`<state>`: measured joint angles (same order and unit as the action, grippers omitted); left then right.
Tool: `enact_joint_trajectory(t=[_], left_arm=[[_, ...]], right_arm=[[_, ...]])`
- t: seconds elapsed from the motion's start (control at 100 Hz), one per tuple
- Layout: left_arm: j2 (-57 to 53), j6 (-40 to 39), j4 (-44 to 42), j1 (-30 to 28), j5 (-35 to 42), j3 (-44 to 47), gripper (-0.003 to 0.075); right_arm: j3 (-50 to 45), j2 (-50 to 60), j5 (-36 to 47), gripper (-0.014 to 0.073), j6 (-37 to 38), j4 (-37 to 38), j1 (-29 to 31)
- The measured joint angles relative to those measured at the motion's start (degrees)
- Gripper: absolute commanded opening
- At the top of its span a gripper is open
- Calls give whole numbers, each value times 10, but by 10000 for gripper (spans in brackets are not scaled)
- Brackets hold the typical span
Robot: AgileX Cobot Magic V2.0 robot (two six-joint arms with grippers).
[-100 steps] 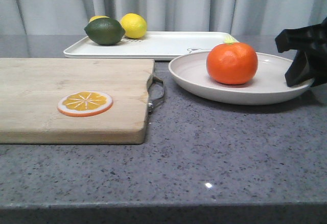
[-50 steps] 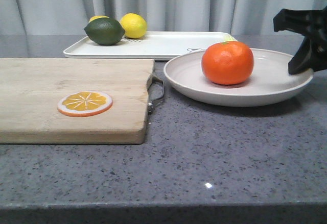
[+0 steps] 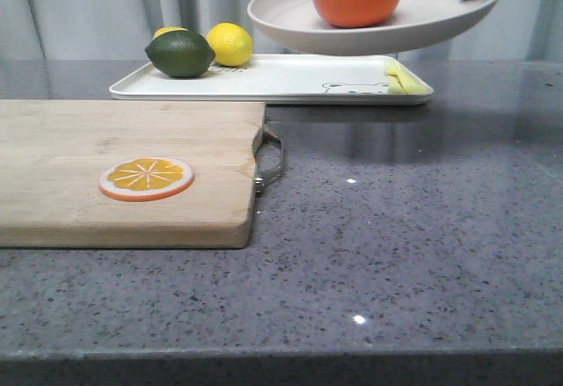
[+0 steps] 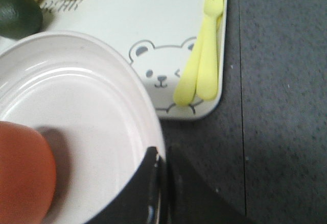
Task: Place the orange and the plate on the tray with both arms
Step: 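Lift the plate with the right gripper and carry it onto the tray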
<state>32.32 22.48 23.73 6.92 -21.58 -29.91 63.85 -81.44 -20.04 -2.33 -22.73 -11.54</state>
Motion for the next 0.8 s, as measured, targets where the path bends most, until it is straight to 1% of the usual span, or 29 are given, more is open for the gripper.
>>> enact_joint_trajectory(t=[0.22, 0.46, 0.67, 0.8], left_arm=[[0, 0, 0, 0, 0, 0, 619], [0, 0, 0, 0, 0, 0, 619], [0, 0, 0, 0, 0, 0, 619], [0, 0, 0, 0, 0, 0, 619]], right_arm=[[130, -130, -14, -97, 0, 0, 0], [293, -266, -40, -100, 0, 1, 0], [424, -368, -93, -100, -1, 1, 0], [483, -413, -124, -100, -1, 1, 1]])
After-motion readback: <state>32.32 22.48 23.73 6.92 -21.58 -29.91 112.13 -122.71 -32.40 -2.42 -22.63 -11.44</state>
